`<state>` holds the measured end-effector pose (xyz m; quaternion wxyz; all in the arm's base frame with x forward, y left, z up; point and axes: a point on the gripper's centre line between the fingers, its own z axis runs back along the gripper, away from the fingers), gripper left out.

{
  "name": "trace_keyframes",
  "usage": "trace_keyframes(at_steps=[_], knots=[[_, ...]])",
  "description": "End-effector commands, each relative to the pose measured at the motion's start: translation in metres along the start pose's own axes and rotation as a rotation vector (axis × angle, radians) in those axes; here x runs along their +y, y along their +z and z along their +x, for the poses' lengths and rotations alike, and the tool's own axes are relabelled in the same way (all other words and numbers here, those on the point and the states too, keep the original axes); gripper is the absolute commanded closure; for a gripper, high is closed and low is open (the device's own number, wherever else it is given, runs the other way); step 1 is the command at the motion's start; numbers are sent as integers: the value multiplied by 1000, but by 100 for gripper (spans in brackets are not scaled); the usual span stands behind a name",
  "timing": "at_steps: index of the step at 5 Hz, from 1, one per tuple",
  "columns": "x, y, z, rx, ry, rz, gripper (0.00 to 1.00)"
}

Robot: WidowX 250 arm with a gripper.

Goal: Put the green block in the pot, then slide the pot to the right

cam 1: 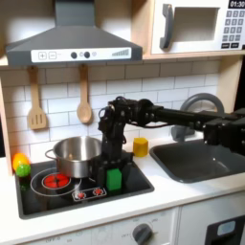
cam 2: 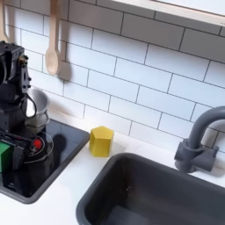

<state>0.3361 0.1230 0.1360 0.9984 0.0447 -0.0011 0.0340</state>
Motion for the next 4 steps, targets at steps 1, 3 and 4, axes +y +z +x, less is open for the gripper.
trace_keyframes(at_steps=[1,3,4], knots=[[-1,-2,-2,2,-4,-7,17],[-3,0,-2,-6,-14,-15,100],[-3,7,0,-32,-19,-21,100]])
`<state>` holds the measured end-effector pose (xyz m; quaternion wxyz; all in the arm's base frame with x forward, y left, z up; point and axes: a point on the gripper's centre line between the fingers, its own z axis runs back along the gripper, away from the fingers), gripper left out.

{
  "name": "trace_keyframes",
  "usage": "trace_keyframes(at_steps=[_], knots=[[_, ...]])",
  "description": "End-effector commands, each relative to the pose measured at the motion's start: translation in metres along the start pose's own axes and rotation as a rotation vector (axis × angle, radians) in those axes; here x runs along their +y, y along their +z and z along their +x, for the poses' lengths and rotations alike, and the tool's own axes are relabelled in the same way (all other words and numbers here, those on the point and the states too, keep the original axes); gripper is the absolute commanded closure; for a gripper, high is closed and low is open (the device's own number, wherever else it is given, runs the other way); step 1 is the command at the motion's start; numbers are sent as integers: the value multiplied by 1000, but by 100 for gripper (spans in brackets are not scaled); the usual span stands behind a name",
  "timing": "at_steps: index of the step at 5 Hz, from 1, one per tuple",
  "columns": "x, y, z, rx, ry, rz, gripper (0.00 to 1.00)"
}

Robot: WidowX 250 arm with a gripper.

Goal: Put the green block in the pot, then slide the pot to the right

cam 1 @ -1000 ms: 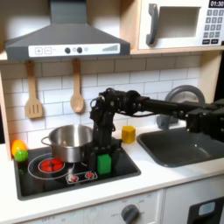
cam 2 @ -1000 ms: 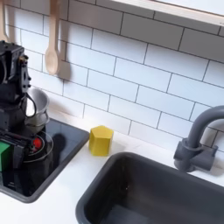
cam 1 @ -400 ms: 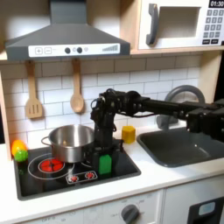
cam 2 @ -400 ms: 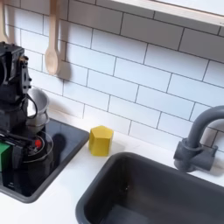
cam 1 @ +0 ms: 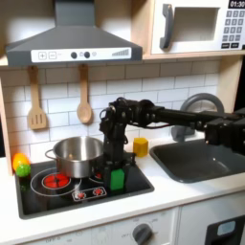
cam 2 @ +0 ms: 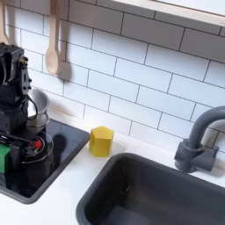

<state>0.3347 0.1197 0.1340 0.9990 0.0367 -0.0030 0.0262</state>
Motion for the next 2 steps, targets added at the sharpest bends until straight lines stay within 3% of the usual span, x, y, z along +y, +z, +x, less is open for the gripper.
trace_keyframes(at_steps=[1,2], knots=[[-2,14,2,-34,-7,-15,100],[-4,17,-5,-11,-27,-30,100]])
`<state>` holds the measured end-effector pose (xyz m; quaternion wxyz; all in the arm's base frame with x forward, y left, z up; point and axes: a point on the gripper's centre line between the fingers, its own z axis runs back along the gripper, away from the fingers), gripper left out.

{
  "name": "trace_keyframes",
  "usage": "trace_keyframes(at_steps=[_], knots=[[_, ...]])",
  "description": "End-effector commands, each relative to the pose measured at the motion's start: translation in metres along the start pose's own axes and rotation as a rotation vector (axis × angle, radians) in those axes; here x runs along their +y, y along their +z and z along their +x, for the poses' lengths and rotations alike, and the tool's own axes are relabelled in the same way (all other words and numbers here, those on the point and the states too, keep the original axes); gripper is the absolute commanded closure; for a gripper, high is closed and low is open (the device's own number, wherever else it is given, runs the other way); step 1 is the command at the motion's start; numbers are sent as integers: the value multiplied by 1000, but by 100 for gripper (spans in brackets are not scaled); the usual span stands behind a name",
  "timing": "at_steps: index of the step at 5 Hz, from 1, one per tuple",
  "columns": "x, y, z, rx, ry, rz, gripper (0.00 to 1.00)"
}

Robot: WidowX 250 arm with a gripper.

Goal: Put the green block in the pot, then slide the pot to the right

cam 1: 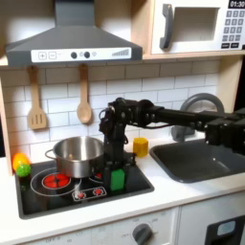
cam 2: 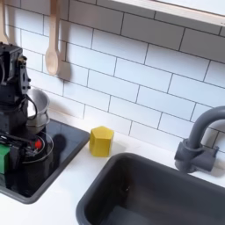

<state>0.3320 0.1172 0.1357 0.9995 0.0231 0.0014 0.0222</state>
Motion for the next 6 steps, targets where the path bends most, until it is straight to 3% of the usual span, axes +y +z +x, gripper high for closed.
trace_keyframes(at_steps=[1,3,6], knots=[[0,28,-5,-30,-30,-5,100],[13,59,2,-95,-9,-8,100],[20,84,27,-181,35,-5,100]])
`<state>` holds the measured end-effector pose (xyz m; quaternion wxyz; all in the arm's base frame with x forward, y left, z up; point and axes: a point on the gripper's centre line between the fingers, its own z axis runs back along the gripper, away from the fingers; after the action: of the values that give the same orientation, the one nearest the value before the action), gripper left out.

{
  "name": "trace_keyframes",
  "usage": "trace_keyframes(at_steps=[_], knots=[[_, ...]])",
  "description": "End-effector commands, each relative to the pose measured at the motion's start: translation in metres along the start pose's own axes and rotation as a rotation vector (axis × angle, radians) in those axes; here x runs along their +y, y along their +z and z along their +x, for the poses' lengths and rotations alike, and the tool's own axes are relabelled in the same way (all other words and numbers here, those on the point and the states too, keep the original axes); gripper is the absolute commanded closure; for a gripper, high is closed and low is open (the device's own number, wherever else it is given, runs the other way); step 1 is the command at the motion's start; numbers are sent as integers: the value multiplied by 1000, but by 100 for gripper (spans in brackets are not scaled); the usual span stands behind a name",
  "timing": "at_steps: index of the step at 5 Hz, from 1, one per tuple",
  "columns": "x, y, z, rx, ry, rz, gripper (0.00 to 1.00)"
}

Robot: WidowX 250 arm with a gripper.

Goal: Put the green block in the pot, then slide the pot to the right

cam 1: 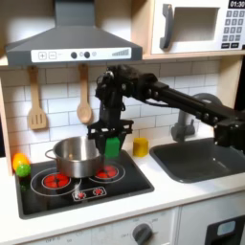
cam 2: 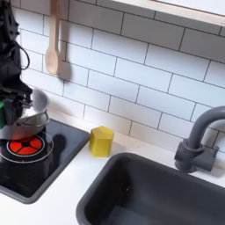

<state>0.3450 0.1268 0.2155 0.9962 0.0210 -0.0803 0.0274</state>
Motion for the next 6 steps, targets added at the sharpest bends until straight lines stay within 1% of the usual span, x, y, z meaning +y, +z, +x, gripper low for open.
trace_keyframes(at_steps=[1,2,3,4,5,6], knots=[[12,-1,28,-28,31,10,100],[21,-3,37,-39,52,16,100],[24,-8,45,-44,49,20,100],[25,-14,51,-46,48,17,100],[26,-19,62,-56,48,18,100],[27,-28,73,-57,53,7,100]])
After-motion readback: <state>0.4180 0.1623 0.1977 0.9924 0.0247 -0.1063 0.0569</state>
